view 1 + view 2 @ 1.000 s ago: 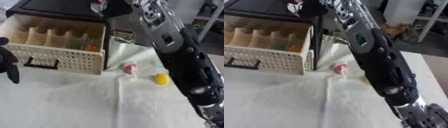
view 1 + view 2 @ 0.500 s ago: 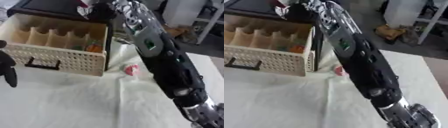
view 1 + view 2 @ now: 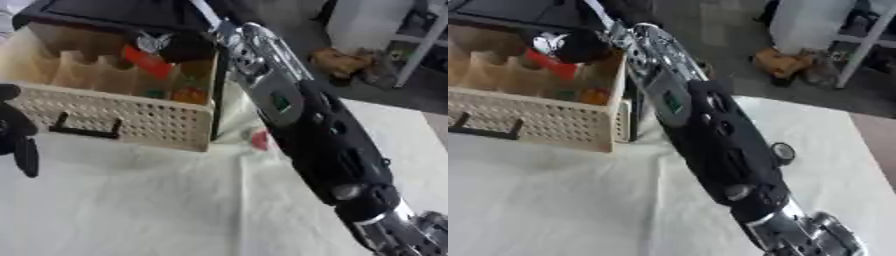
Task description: Pick up objects from table and place into drawer.
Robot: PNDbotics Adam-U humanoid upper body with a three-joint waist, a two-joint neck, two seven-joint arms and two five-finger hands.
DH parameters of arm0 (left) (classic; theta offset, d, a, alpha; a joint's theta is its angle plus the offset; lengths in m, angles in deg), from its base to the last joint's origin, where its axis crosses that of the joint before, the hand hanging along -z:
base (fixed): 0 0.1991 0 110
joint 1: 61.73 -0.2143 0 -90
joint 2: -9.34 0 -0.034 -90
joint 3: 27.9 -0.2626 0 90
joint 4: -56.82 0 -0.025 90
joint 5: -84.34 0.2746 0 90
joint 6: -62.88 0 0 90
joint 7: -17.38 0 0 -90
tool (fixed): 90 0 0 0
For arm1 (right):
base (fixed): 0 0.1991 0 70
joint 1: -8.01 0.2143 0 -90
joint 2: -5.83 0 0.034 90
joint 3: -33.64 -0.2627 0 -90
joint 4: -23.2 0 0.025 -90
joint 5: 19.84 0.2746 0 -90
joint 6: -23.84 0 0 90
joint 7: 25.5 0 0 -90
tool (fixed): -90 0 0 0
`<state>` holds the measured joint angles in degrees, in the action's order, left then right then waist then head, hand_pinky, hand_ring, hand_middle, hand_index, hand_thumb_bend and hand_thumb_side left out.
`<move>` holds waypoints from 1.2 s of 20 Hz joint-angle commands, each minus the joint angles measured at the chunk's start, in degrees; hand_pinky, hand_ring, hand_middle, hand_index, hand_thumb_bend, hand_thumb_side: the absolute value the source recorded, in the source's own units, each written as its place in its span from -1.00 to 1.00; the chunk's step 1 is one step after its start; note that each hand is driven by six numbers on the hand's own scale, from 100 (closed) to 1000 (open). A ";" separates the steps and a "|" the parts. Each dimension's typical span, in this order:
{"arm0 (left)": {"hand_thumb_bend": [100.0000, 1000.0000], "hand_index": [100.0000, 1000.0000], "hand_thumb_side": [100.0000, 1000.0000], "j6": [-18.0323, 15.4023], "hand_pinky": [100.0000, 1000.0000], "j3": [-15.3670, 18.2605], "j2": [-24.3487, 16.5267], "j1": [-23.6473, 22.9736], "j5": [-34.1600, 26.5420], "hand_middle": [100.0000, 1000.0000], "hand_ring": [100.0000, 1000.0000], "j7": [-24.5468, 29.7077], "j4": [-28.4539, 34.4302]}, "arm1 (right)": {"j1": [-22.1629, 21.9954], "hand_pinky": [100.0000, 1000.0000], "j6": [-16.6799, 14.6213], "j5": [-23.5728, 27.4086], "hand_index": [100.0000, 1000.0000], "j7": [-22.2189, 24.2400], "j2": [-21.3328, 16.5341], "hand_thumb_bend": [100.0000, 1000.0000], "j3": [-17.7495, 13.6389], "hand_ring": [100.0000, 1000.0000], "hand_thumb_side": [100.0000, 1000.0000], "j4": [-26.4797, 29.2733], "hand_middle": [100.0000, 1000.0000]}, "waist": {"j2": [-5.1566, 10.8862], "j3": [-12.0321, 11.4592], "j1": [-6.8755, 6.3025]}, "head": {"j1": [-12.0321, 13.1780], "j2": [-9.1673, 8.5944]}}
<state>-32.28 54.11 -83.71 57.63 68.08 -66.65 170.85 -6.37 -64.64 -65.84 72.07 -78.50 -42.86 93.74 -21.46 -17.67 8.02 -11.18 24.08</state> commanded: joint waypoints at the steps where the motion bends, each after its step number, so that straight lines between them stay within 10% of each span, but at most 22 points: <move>1: -1.00 0.55 0.25 0.39 -0.57 0.07 -0.11 0.89 0.20 -0.10 -0.45 -0.05 0.57 | 1.62 0.50 -0.38 -1.02 0.42 0.54 -0.70 -0.06 -0.46 0.34 0.17 1.29 -0.41 | 1.07 0.05 -0.43 | 0.36 -0.06; 24: -1.00 0.55 0.27 -1.45 -0.57 1.33 -1.19 -1.26 1.13 -0.10 -0.45 -2.09 0.57 | -6.77 0.42 11.36 20.93 0.35 -8.36 -17.00 -0.21 -6.90 0.27 0.20 31.01 -0.32 | 2.75 3.79 -2.90 | 6.00 2.68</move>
<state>-33.23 54.73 -83.39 55.96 69.15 -68.59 170.60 -13.93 -54.09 -46.26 64.27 -93.20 -48.54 122.50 -20.24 -13.79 5.53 -5.51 26.31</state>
